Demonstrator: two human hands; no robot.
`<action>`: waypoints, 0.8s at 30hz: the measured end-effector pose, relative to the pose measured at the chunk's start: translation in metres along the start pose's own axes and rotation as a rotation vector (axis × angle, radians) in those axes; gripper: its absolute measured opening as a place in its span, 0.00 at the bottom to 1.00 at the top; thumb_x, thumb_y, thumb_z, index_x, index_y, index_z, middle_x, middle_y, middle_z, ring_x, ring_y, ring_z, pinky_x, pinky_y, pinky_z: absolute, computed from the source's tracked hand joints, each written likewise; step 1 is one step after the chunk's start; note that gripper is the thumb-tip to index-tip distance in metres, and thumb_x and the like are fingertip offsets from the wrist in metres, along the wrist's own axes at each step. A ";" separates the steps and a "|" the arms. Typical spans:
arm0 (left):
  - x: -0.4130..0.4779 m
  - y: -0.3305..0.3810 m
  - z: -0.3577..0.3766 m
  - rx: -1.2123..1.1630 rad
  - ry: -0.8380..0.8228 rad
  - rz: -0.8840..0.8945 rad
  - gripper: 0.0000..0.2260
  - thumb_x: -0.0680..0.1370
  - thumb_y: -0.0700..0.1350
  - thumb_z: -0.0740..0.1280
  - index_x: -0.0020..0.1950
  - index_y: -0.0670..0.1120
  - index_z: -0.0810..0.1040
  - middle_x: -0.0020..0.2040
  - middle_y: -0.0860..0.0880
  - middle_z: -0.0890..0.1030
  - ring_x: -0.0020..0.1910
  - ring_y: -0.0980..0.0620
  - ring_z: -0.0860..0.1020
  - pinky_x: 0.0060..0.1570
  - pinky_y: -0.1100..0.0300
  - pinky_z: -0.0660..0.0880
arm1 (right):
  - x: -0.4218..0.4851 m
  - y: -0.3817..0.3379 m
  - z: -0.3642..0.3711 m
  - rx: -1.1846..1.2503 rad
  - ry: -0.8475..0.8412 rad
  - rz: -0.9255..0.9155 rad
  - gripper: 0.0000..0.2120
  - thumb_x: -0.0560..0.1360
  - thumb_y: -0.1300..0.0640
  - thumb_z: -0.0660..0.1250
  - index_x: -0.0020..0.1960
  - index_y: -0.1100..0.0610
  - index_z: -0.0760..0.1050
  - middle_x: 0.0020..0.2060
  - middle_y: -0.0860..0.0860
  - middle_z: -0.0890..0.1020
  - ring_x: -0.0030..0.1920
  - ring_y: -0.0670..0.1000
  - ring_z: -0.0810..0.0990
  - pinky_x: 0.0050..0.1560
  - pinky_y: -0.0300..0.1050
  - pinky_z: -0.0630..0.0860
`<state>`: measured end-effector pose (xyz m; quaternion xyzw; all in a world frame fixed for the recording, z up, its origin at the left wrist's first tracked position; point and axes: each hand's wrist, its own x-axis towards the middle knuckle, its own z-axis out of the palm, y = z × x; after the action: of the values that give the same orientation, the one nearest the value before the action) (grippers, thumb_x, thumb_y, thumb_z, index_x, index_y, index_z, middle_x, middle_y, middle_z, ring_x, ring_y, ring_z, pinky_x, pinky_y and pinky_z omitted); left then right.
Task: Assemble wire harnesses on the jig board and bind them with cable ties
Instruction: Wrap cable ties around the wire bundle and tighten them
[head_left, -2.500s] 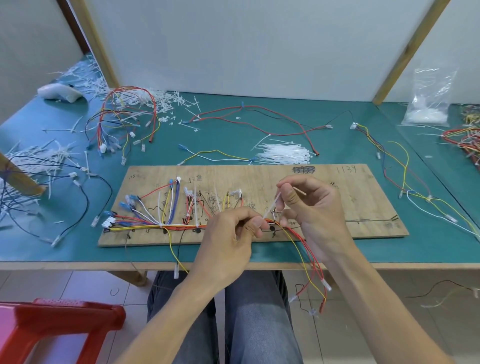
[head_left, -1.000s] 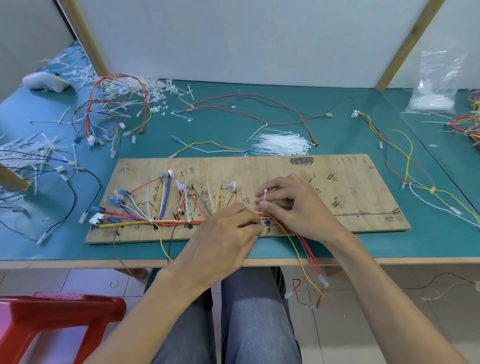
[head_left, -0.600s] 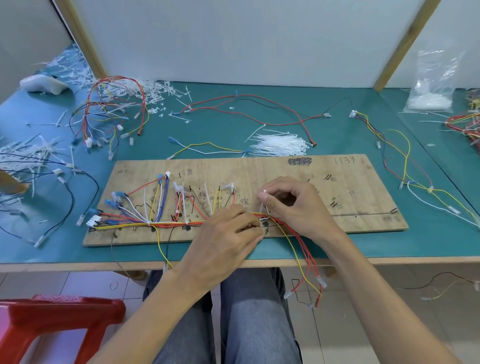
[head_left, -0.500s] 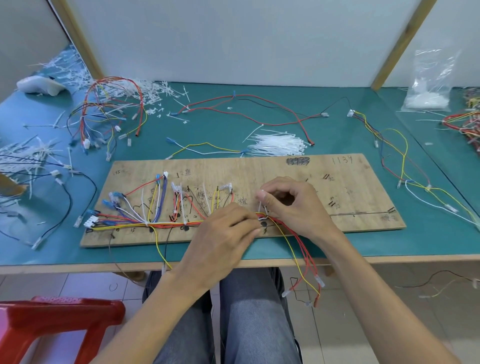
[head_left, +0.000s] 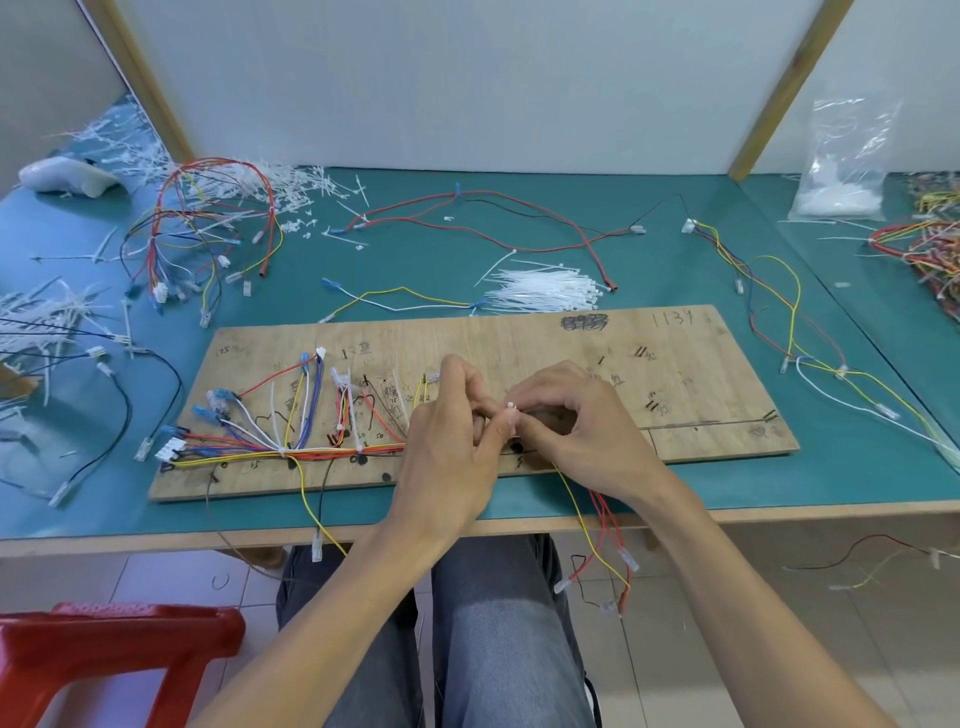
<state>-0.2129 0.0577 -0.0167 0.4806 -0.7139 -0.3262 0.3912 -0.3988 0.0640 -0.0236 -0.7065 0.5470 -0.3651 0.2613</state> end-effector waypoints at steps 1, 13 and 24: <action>0.000 0.000 0.000 0.008 0.003 -0.003 0.19 0.81 0.45 0.72 0.49 0.53 0.60 0.36 0.56 0.84 0.28 0.51 0.72 0.36 0.50 0.75 | 0.000 0.000 0.000 -0.005 0.002 -0.007 0.03 0.79 0.56 0.75 0.50 0.50 0.88 0.48 0.40 0.86 0.59 0.49 0.78 0.59 0.50 0.76; -0.002 -0.001 0.004 0.002 0.054 -0.004 0.21 0.81 0.41 0.72 0.47 0.52 0.58 0.41 0.61 0.85 0.39 0.59 0.82 0.37 0.66 0.72 | 0.001 0.005 0.000 0.025 0.046 -0.032 0.02 0.77 0.57 0.77 0.50 0.52 0.88 0.48 0.41 0.86 0.57 0.49 0.80 0.58 0.54 0.77; 0.000 0.003 0.005 0.009 0.065 -0.015 0.21 0.81 0.43 0.72 0.45 0.53 0.58 0.40 0.61 0.85 0.38 0.62 0.82 0.36 0.69 0.71 | 0.001 0.005 0.000 0.019 0.025 -0.040 0.02 0.78 0.57 0.76 0.50 0.52 0.87 0.48 0.42 0.87 0.57 0.50 0.80 0.58 0.52 0.77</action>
<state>-0.2183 0.0589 -0.0169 0.4981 -0.6985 -0.3101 0.4097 -0.4014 0.0620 -0.0275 -0.7101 0.5325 -0.3841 0.2542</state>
